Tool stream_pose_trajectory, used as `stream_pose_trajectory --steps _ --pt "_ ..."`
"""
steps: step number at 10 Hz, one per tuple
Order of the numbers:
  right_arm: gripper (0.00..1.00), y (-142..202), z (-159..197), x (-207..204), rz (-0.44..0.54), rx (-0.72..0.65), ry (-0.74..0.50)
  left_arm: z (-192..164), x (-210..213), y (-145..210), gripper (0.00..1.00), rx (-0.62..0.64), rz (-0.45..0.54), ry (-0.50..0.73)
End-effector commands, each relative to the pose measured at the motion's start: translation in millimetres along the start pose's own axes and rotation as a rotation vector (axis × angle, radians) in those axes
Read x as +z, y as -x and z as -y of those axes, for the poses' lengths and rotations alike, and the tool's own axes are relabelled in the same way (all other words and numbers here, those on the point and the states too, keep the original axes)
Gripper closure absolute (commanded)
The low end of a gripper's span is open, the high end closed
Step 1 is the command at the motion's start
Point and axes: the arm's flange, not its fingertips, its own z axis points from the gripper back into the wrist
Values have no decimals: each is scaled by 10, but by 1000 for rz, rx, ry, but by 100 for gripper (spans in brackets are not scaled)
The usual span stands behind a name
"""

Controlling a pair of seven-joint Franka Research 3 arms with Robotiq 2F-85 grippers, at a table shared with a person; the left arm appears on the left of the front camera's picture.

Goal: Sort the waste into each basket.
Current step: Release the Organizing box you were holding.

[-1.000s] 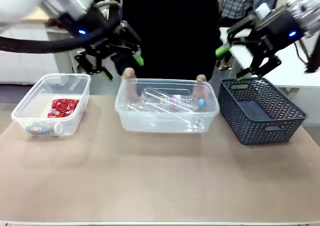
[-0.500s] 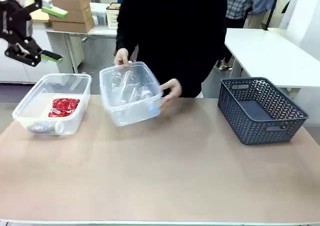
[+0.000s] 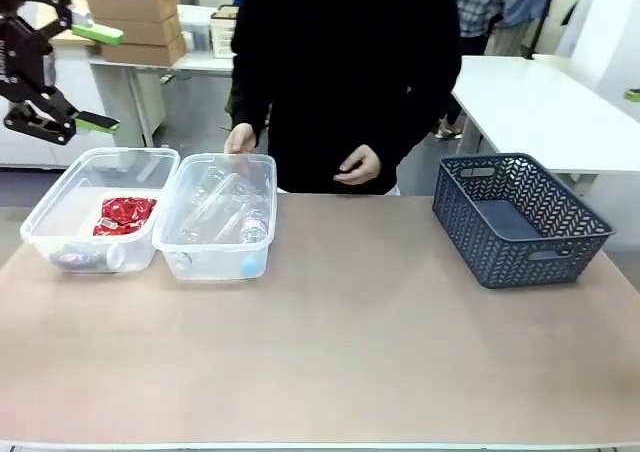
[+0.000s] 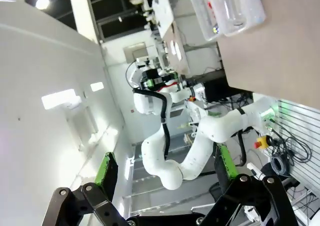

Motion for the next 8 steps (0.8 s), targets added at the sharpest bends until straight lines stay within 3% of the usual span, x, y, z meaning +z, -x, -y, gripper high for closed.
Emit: stream_pose_trajectory --steps 1,8 --pt "0 -32 0 73 3 14 -33 2 56 -43 0 -1 -8 0" --pt "0 -32 0 73 3 14 -33 2 56 -43 0 -1 -8 0"
